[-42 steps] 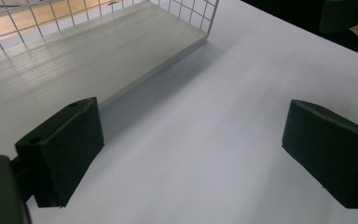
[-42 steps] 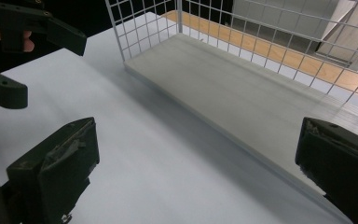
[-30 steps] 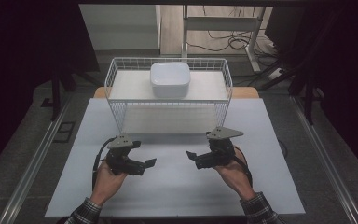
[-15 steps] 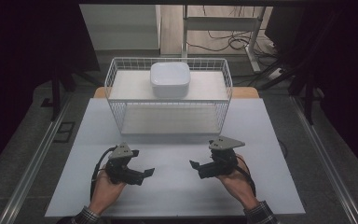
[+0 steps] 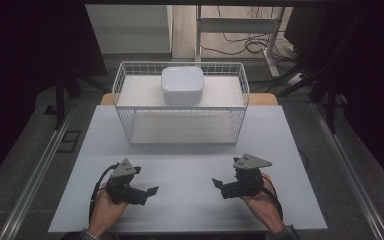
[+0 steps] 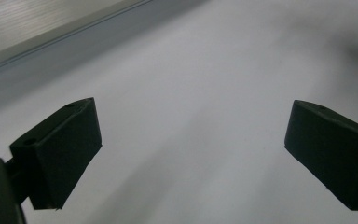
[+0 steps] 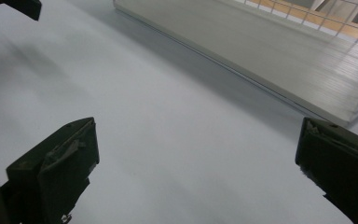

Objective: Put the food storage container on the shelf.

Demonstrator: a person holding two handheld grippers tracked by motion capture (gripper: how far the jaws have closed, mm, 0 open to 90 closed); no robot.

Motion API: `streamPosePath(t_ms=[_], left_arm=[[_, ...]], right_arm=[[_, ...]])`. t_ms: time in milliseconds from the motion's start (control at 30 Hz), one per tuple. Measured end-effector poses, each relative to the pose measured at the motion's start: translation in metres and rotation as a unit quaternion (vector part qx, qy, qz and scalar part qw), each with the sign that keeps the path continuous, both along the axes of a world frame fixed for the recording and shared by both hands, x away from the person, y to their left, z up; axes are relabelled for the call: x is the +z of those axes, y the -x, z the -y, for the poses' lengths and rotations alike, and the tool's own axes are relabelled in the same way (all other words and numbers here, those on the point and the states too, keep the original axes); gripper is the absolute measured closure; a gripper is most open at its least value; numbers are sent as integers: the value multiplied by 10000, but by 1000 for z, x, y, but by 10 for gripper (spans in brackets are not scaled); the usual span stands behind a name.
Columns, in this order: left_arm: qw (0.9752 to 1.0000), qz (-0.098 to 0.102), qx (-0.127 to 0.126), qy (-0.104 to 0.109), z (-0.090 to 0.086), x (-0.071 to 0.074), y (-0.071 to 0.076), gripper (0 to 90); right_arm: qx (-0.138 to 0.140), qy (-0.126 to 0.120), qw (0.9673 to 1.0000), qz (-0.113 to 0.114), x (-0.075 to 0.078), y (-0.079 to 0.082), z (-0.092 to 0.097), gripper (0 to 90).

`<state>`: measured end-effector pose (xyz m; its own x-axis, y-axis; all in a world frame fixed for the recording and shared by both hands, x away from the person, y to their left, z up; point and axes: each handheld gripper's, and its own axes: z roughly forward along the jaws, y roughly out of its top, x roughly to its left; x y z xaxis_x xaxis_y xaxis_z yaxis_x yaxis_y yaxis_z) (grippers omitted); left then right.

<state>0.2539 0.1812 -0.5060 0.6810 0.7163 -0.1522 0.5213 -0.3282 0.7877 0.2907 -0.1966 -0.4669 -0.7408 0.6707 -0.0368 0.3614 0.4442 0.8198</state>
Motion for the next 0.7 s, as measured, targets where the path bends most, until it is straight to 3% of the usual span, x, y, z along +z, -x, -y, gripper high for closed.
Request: streamPosePath(t_ms=[700], left_arm=[[9988, -37, 463, -165, -36, -12, 22, 23]], right_arm=[[-491, 36, 9988, -4, -7, 21, 48, 0]])
